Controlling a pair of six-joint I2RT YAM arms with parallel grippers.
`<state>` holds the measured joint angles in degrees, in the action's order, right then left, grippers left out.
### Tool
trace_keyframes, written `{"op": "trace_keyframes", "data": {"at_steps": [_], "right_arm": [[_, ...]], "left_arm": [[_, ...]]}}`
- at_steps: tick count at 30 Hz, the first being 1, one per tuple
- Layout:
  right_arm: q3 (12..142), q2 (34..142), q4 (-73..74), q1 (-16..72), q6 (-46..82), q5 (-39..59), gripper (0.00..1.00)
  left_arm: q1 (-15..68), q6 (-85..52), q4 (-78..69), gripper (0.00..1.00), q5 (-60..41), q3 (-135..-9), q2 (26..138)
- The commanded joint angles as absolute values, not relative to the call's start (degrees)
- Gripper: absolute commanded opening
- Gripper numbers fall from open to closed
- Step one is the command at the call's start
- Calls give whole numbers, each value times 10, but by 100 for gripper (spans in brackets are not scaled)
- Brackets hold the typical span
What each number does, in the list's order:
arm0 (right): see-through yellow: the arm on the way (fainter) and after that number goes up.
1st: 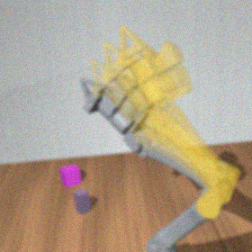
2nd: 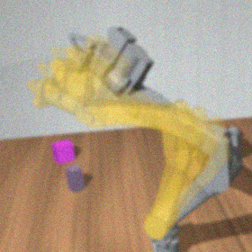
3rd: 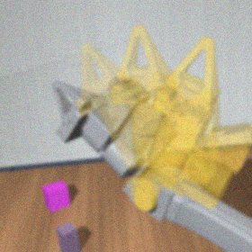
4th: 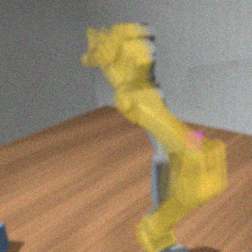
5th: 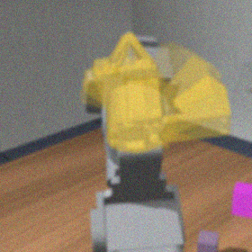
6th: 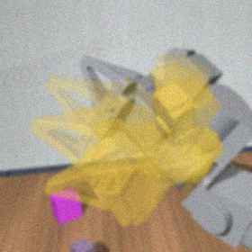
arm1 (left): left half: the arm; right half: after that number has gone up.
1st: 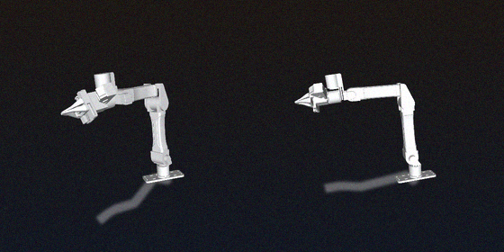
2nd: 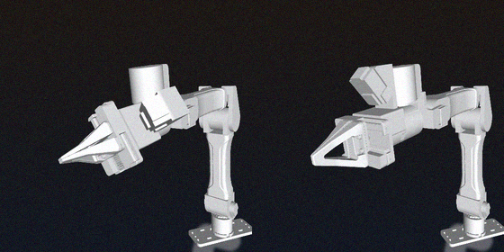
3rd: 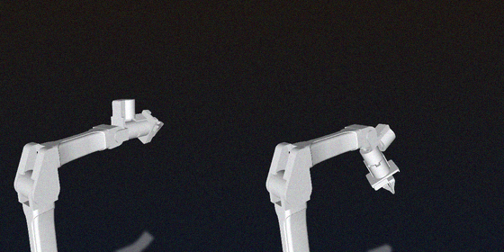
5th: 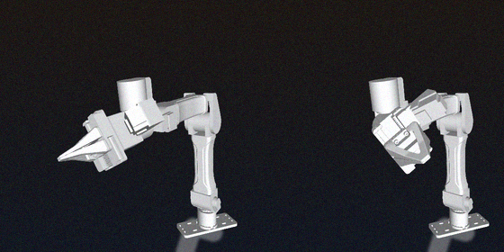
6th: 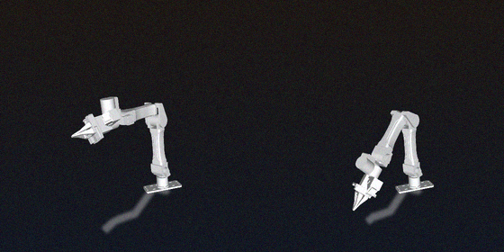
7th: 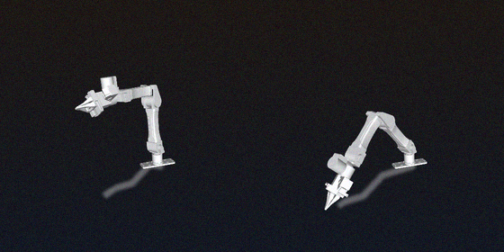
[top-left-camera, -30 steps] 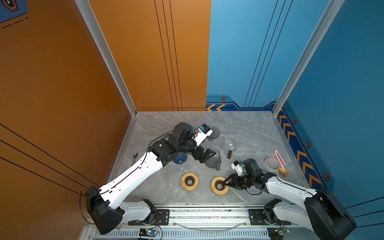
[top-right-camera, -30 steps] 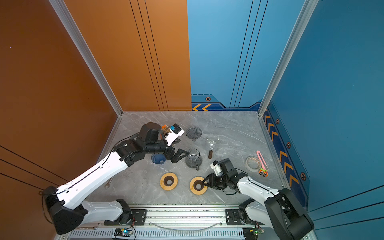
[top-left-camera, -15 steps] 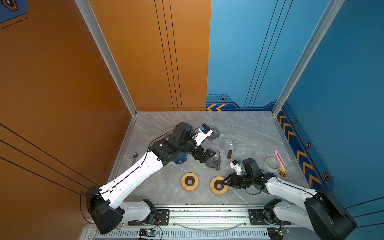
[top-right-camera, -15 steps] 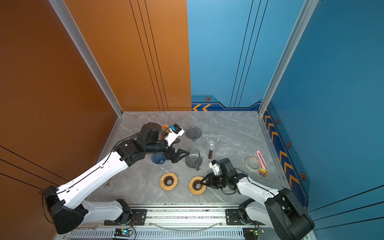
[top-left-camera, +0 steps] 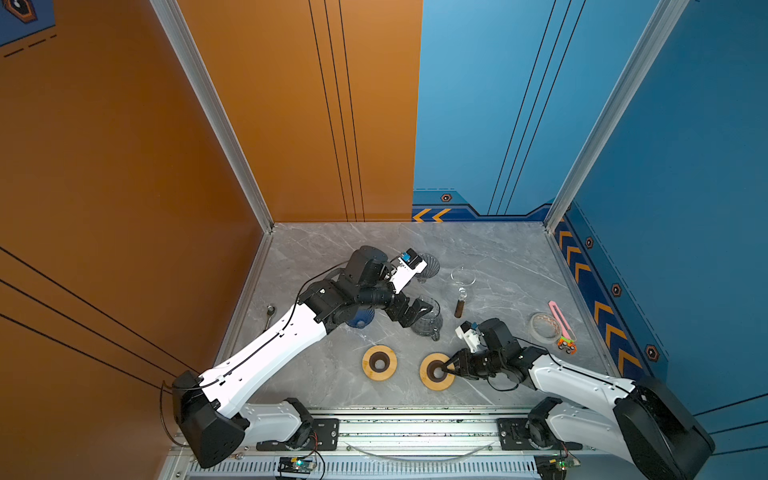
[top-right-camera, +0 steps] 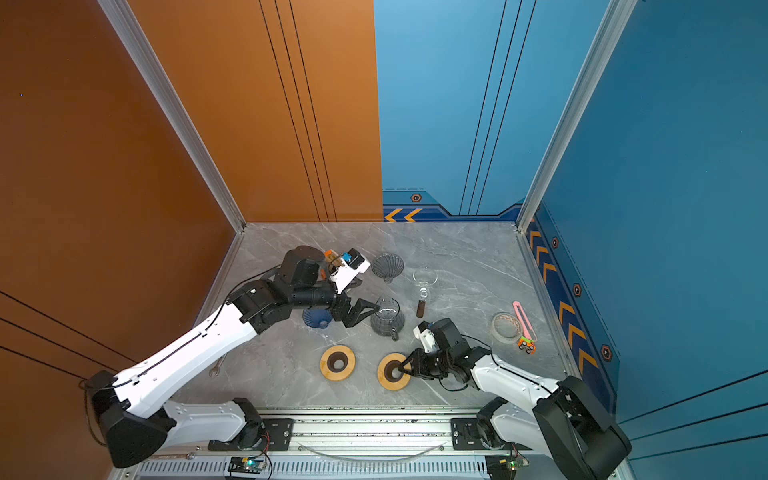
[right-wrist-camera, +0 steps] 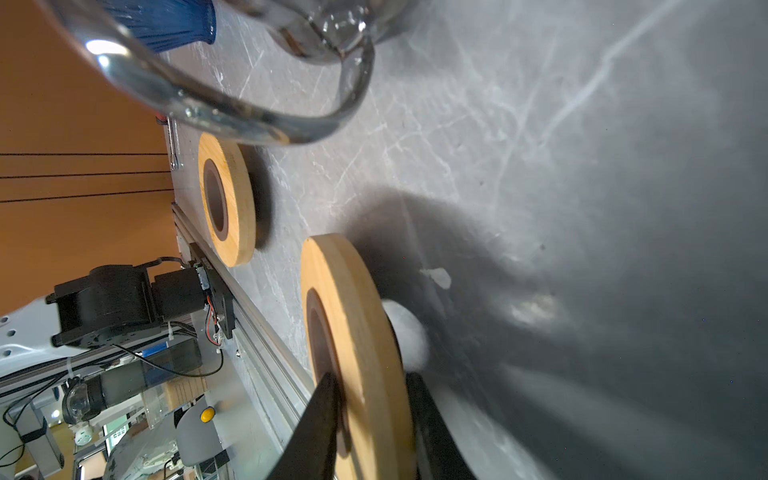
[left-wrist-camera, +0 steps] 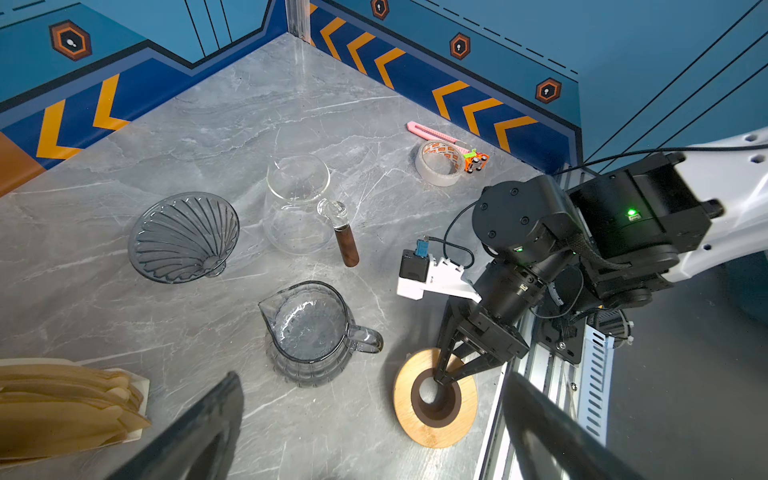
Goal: Place the coffee filter in the dripper
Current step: 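Lower the right gripper onto the nearer wooden ring's rim and close it, then lift the wooden ring off the table with the right gripper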
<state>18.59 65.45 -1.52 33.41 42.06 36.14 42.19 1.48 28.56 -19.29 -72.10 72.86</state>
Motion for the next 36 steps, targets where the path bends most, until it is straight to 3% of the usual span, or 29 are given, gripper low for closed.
{"op": "trace_keyframes", "data": {"at_steps": [1,24,36], "right_arm": [[206,637,-43,340,423,335,24],[264,580,-161,351,400,292,13],[288,496,-264,267,376,282,14]], "left_arm": [[431,13,294,98,-185,-734,721],[436,15,294,98,-175,-733,713],[437,14,294,98,-177,-733,713]]}}
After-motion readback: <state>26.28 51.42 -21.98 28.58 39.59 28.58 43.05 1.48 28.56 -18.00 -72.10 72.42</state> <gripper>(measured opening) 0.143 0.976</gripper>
